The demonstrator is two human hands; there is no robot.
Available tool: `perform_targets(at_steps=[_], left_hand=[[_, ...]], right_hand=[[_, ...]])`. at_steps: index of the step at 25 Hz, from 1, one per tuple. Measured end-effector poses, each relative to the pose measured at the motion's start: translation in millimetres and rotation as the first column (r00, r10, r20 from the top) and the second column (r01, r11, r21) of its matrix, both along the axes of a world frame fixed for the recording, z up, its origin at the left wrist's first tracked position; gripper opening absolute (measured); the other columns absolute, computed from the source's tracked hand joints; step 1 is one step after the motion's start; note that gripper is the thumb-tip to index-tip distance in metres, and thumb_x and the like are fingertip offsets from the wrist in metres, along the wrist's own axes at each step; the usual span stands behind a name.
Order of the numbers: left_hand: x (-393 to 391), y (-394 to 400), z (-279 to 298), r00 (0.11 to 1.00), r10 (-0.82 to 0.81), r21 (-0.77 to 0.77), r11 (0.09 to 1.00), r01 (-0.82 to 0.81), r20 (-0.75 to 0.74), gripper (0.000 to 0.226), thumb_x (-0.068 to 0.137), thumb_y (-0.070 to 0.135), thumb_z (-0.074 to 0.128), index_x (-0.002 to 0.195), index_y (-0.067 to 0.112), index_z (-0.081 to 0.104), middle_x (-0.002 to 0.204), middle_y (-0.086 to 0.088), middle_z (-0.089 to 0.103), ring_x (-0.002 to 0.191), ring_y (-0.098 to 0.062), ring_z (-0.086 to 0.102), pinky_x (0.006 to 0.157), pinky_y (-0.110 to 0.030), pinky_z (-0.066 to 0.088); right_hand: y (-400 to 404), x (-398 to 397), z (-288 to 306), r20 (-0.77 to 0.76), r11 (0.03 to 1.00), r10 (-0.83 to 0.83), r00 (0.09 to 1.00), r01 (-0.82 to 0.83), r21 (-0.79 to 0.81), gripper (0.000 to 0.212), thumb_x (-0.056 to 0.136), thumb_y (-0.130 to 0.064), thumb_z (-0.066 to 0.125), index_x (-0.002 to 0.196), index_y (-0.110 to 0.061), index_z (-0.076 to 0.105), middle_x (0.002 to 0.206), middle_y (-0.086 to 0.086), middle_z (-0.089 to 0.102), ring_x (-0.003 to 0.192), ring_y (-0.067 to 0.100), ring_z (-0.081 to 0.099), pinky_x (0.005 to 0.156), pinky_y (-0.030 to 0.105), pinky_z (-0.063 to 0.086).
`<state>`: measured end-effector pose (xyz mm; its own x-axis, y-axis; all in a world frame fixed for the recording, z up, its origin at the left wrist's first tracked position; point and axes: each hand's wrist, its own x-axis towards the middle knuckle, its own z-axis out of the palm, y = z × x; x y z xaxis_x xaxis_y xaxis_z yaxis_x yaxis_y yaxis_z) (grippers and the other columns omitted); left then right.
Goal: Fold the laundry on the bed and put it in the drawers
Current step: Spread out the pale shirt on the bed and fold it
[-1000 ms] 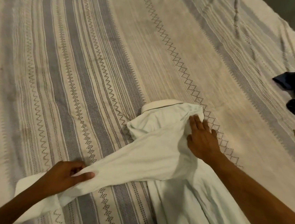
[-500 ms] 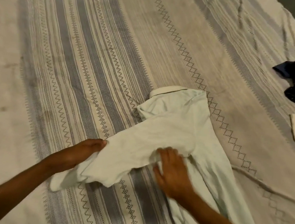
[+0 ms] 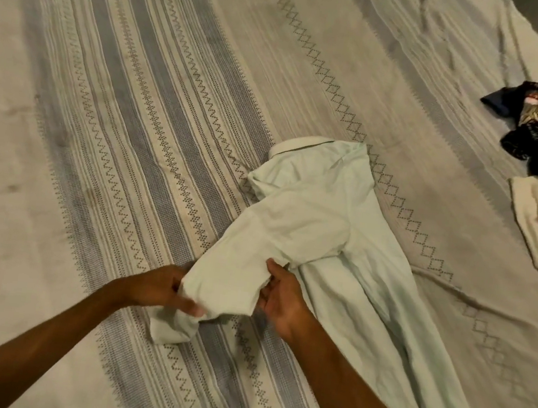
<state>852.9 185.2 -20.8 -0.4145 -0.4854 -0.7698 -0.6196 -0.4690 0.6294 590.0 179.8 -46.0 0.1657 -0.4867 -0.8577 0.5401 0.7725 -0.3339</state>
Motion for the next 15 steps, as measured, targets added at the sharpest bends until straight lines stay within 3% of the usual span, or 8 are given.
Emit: perform_targets(at_steps=[2,5,6,8,10,11,13,15], left_hand=[[6.7,11.7,-1.0,0.999,0.046,-0.031,0.998,-0.046,-0.005,0.033,0.089,0.049,0.075,0.108,0.022,0.077,0.107,0.011,0.078,0.101,-0.015,0.074,0.089,-0.025,0.055],[7.9,19.8,15.0,0.882,0.458,0.123,0.887,-0.445,-0.11,0.034,0.101,0.035,0.058,0.126,0.016,0.071,0.121,-0.005,0.076,0.115,-0.023,0.072,0.103,-0.039,0.052],[8.9,21.3,19.7,0.837,0.539,0.112,0.841,-0.529,-0.096,0.03,0.102,0.035,0.057,0.123,0.022,0.074,0.117,-0.004,0.077,0.111,-0.021,0.073,0.101,-0.037,0.053],[21.7,25.4,20.7,0.893,0.449,-0.07,0.893,-0.445,0.042,0.022,0.098,0.045,0.058,0.102,0.049,0.079,0.099,0.011,0.08,0.093,-0.006,0.076,0.088,-0.027,0.057],[37.3,29.5,15.3,0.959,0.194,-0.134,0.977,-0.168,0.205,0.014,0.092,0.063,0.059,0.097,0.065,0.072,0.099,0.02,0.078,0.093,0.003,0.073,0.094,-0.027,0.056],[43.8,32.3,8.5,0.965,0.109,-0.094,0.992,-0.089,0.24,0.02,0.087,0.074,0.06,0.102,0.065,0.071,0.107,0.024,0.076,0.102,0.005,0.07,0.103,-0.027,0.051],[47.9,40.7,3.3,0.96,0.103,-0.033,0.995,-0.098,0.261,0.048,0.075,0.088,0.061,0.11,0.057,0.074,0.118,0.032,0.069,0.116,0.007,0.061,0.11,-0.02,0.042],[44.4,43.3,2.9,0.95,0.128,-0.044,0.992,-0.12,0.283,0.048,0.072,0.085,0.064,0.1,0.048,0.078,0.111,0.037,0.066,0.109,0.013,0.056,0.095,-0.006,0.038]], right_hand=[[-0.2,-3.9,2.2,0.014,0.999,0.003,1.0,-0.002,-0.054,0.043,0.095,-0.021,0.071,0.136,-0.011,0.064,0.123,0.01,0.075,0.109,0.027,0.073,0.088,0.041,0.061],[7.0,-4.9,4.4,0.022,0.993,0.02,1.0,-0.017,-0.113,0.051,0.087,-0.019,0.08,0.135,-0.013,0.065,0.126,0.011,0.073,0.113,0.03,0.071,0.097,0.045,0.058],[11.1,-1.7,2.7,0.001,0.992,0.061,0.998,-0.06,-0.106,0.05,0.083,-0.018,0.082,0.13,-0.013,0.067,0.121,0.011,0.075,0.105,0.03,0.073,0.092,0.043,0.059],[24.4,8.7,-7.1,-0.096,0.984,0.17,0.981,-0.174,-0.032,0.05,0.07,-0.025,0.09,0.113,-0.007,0.072,0.094,0.013,0.077,0.071,0.025,0.07,0.063,0.035,0.058],[35.7,14.9,-19.4,-0.181,0.964,0.265,0.947,-0.257,0.068,0.054,0.058,-0.032,0.096,0.099,-0.005,0.074,0.069,0.013,0.067,0.05,0.022,0.058,0.048,0.027,0.047],[38.1,14.8,-22.9,-0.21,0.96,0.279,0.937,-0.266,0.088,0.051,0.061,-0.033,0.095,0.098,-0.005,0.073,0.066,0.012,0.065,0.05,0.023,0.059,0.048,0.027,0.046],[38.0,9.9,-26.9,-0.257,0.946,0.318,0.913,-0.287,0.151,0.042,0.08,-0.037,0.086,0.105,-0.006,0.073,0.074,0.015,0.071,0.063,0.028,0.067,0.051,0.03,0.051],[32.5,2.4,-29.0,-0.314,0.933,0.36,0.879,-0.331,0.142,0.023,0.094,-0.029,0.073,0.104,-0.009,0.069,0.082,0.019,0.074,0.067,0.03,0.071,0.052,0.03,0.053]])
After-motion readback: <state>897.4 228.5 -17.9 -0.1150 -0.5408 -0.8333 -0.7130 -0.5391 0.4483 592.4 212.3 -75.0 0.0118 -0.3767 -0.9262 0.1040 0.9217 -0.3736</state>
